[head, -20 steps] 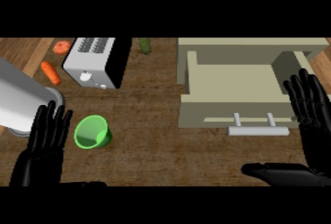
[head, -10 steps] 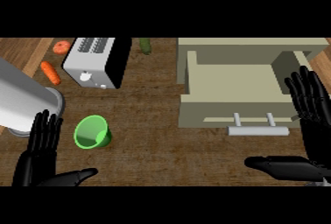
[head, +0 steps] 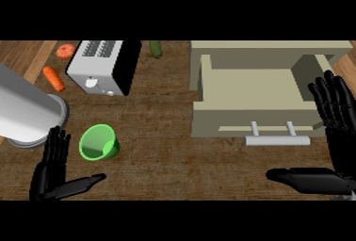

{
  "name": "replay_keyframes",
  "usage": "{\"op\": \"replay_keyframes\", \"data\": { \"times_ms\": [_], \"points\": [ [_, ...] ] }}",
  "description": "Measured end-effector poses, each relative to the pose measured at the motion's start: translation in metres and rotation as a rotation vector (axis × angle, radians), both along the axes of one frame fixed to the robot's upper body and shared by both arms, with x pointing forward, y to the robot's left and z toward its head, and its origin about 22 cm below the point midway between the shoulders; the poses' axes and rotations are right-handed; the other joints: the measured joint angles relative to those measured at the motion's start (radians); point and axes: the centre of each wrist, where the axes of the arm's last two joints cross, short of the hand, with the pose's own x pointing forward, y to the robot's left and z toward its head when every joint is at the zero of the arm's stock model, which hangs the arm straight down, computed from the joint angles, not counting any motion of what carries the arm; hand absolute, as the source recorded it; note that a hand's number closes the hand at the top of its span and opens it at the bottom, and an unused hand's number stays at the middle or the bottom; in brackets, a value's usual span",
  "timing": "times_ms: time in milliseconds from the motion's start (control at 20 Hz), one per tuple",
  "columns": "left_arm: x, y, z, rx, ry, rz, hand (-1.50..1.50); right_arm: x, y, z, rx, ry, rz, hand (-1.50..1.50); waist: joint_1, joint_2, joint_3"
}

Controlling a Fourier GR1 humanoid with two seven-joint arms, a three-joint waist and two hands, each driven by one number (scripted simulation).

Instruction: Pick up the cup, place it into the drawer and close the drawer

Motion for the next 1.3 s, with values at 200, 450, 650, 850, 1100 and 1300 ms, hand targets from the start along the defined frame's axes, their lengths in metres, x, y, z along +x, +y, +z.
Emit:
{"op": "replay_keyframes", "data": {
  "times_ms": [200, 450, 650, 850, 1100, 1300],
  "points": [
    [0.003, 0.008, -0.023, -0.014, 0.005, 0.010, -1.50, 0.004, -0.001, 0.000, 0.005, 0.001, 0.000, -1.50, 0.000, 0.000, 0.000],
    [0.004, 0.020, -0.047, -0.024, -0.002, 0.021, -1.50, 0.007, 0.005, -0.002, 0.002, 0.000, 0.000, -1.50, 0.000, 0.000, 0.000],
    [0.010, 0.022, -0.063, -0.030, -0.018, 0.023, -1.50, 0.001, -0.001, 0.001, 0.005, -0.002, 0.003, -1.50, -0.001, 0.000, 0.000],
    [0.017, 0.029, -0.069, -0.036, -0.035, 0.021, -1.50, 0.001, -0.001, -0.001, 0.001, 0.002, 0.009, -1.50, -0.002, 0.000, 0.000],
    [0.021, 0.026, -0.082, -0.024, -0.036, 0.017, -1.50, 0.005, -0.003, 0.002, 0.001, 0.004, 0.014, -1.50, -0.004, 0.001, -0.001],
    [0.018, 0.022, -0.090, -0.021, -0.032, 0.011, -1.50, 0.009, 0.001, 0.004, 0.002, 0.002, 0.024, -1.50, -0.005, 0.001, 0.003]
  ]
}}
